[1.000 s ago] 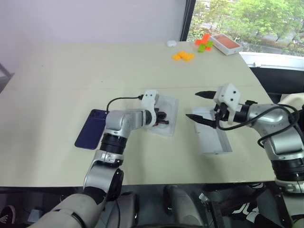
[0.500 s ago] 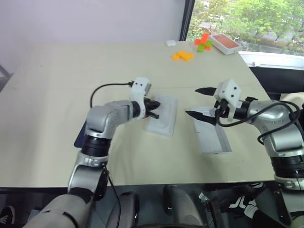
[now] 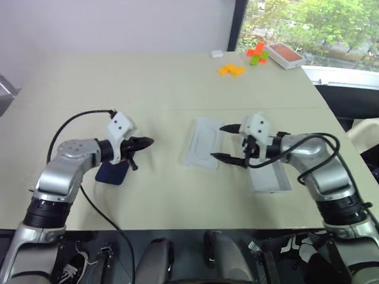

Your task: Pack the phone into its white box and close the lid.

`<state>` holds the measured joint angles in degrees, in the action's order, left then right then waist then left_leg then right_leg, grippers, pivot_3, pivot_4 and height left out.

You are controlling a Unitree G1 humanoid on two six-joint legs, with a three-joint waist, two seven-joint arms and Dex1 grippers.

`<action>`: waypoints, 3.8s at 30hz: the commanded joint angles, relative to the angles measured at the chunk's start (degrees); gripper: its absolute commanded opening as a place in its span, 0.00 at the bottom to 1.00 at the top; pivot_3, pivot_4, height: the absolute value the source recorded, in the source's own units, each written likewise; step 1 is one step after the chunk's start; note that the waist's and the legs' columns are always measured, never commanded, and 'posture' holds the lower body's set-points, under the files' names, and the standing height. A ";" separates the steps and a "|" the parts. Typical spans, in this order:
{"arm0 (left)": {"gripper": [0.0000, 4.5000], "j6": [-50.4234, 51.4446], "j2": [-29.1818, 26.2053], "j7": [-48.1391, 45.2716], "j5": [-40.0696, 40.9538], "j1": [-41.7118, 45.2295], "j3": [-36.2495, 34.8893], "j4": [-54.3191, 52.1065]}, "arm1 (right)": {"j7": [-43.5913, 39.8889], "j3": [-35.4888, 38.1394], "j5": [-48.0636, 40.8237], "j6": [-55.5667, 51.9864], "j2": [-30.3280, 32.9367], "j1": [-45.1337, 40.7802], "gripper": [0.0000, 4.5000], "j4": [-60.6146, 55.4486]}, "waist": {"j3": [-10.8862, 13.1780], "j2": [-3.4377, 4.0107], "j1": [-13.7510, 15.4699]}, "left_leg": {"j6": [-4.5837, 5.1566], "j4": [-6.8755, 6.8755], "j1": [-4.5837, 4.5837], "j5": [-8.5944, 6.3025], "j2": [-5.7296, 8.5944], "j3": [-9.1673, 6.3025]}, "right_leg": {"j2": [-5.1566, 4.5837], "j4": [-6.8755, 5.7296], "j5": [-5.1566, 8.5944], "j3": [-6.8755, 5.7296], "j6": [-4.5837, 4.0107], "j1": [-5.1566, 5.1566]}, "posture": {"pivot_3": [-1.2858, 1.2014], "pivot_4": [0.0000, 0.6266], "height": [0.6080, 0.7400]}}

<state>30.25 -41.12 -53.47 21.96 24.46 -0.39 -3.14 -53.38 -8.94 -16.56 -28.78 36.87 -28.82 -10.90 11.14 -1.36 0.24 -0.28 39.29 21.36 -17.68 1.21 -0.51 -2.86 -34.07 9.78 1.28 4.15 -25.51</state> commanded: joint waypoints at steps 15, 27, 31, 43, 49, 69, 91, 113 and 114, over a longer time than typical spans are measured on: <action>1.00 -5.65 -1.79 -7.70 9.64 -0.71 -13.17 2.14 | 1.41 -4.20 -3.19 -16.37 -2.27 -6.94 1.00 -5.75 | 0.00 0.00 -1.06 | 0.08 -0.03 -0.04 -0.05 -0.08 -0.02 | 0.07 -0.05 -0.12 -0.09 0.21 -0.02 | 0.52 0.24 1.00; 1.00 -2.06 -6.26 -10.95 13.48 -8.44 -15.57 -4.62 | 3.25 -15.53 6.04 -12.93 -4.79 -8.84 1.00 -1.23 | -0.01 -0.01 -1.14 | 0.08 -0.04 0.00 -0.05 -0.08 0.01 | 0.05 -0.05 -0.12 -0.07 0.21 -0.07 | 0.52 0.24 1.00; 1.00 -1.90 -6.79 -10.86 13.94 -9.20 -15.87 -5.45 | 4.39 -19.29 10.55 -11.11 -5.93 -9.14 1.00 0.83 | 0.00 -0.01 -1.26 | 0.08 -0.05 -0.01 -0.05 -0.09 0.00 | 0.07 -0.05 -0.11 -0.08 0.20 -0.08 | 0.52 0.24 1.00; 1.00 -3.35 -7.20 -8.82 12.21 -10.40 -15.80 -8.23 | 2.21 -19.05 12.61 -12.04 -4.00 -7.08 1.00 1.39 | -0.01 -0.01 -1.18 | 0.08 -0.05 -0.01 -0.05 -0.09 0.00 | 0.07 -0.04 -0.11 -0.08 0.20 -0.08 | 0.52 0.24 1.00; 1.00 -4.18 -6.96 -8.09 11.70 -9.46 -15.05 -7.87 | 2.15 -18.87 13.14 -11.14 -3.58 -6.52 0.60 1.11 | -0.01 -0.01 -1.20 | 0.08 -0.05 -0.03 -0.05 -0.10 0.00 | 0.09 -0.06 -0.06 -0.08 0.12 -0.07 | 0.52 0.24 1.00; 1.00 -5.89 -5.85 -7.38 10.59 -8.51 -13.62 -7.22 | -2.34 -15.13 13.18 -4.44 -1.13 -5.69 0.31 0.91 | -0.01 -0.01 -1.06 | 0.08 -0.05 -0.03 -0.05 -0.08 0.01 | 0.08 -0.03 -0.11 -0.08 0.20 -0.04 | 0.52 0.24 1.00; 1.00 -7.76 -5.88 -7.85 10.13 -9.02 -13.34 -5.78 | -4.43 -11.03 9.52 -4.40 -2.63 -5.56 0.31 -0.92 | 0.00 -0.02 -0.83 | 0.09 -0.06 0.00 -0.05 -0.09 -0.01 | 0.05 -0.04 -0.10 -0.08 0.18 -0.09 | 0.52 0.24 1.00; 1.00 -7.84 -4.97 -7.18 9.91 -8.74 -12.59 -5.83 | -4.53 -17.63 17.15 -6.34 -0.87 -5.87 0.72 1.36 | -0.01 -0.02 -1.12 | 0.09 -0.06 -0.01 -0.05 -0.09 0.01 | 0.07 -0.04 -0.09 -0.09 0.17 -0.09 | 0.52 0.24 1.00; 1.00 -7.86 -4.96 -7.16 9.89 -8.73 -12.58 -5.82 | -4.68 -17.66 17.24 -6.25 -0.90 -5.78 0.62 1.37 | -0.01 -0.02 -1.12 | 0.09 -0.06 -0.01 -0.05 -0.09 0.01 | 0.08 -0.04 -0.07 -0.09 0.14 -0.09 | 0.52 0.24 1.00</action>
<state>23.23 -46.03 -60.82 31.85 15.34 -12.36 -7.97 -58.12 -26.56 0.09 -35.17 36.01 -33.70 -9.26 11.13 -1.38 -0.87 -0.19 39.22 21.35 -17.74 1.12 -0.50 -2.78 -34.11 9.71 1.20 4.29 -25.59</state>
